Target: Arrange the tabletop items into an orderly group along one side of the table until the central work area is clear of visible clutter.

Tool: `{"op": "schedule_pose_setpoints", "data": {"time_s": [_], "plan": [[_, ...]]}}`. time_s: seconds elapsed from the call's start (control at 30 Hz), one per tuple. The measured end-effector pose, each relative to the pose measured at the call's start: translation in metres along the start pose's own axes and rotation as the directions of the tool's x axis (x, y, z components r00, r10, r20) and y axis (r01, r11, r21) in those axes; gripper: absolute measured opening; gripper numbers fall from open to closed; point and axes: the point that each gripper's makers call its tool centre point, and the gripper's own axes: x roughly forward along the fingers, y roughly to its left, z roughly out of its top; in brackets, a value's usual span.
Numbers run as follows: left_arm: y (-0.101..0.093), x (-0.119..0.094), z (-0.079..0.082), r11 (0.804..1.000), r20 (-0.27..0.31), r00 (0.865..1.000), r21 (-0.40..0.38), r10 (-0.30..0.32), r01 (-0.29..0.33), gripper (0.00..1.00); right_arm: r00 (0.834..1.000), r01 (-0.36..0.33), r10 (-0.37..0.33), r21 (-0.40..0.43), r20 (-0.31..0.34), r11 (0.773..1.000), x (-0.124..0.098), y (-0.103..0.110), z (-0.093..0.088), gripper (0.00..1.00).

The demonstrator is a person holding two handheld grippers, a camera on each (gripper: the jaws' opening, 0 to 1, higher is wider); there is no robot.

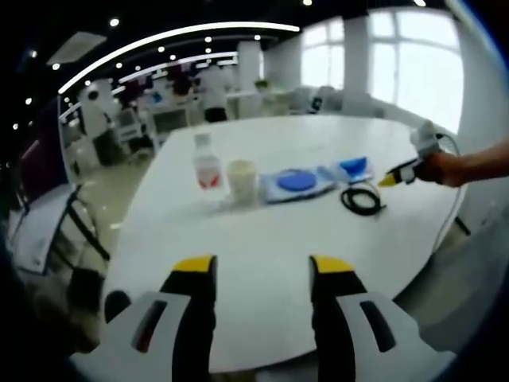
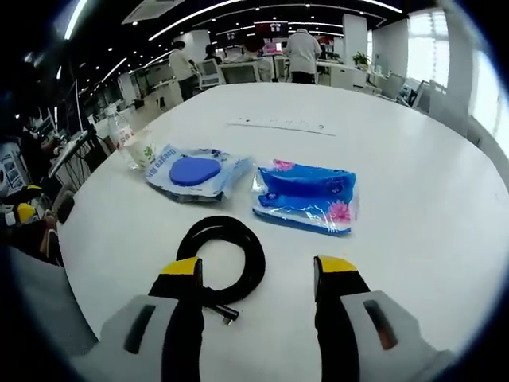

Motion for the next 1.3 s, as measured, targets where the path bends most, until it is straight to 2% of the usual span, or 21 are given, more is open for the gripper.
{"op": "schedule_pose_setpoints", "data": {"time_s": [0.23, 0.37, 0.67, 0.87, 1.3], "plan": [[-0.001, 0.0, 0.001, 1.0, 0.004, 1.0, -0.006, -0.006, 0.006, 0.44, 0.997, -0.025, 0.025, -0.005, 0.079, 1.0, -0.018, 0.011, 0.018, 0.58], [-0.002, 0.0, 0.001, 1.0, 0.007, 1.0, -0.011, -0.012, 0.012, 0.44, 0.995, -0.03, 0.031, -0.007, 0.099, 1.0, -0.026, 0.015, 0.019, 0.59], [-0.003, 0.0, 0.0, 1.0, 0.004, 1.0, -0.011, -0.018, 0.018, 0.44, 0.984, -0.087, 0.077, 0.053, 0.163, 0.995, -0.05, 0.025, 0.023, 0.59], [-0.004, -0.001, 0.0, 1.0, 0.003, 1.0, -0.013, -0.023, 0.023, 0.43, 0.984, -0.097, 0.091, 0.035, 0.155, 0.995, -0.061, 0.031, 0.013, 0.58], [-0.007, 0.0, 0.001, 0.999, 0.006, 0.999, -0.009, -0.039, 0.039, 0.44, 0.983, -0.08, 0.067, 0.071, 0.169, 0.994, -0.079, 0.039, -0.006, 0.59]]}}
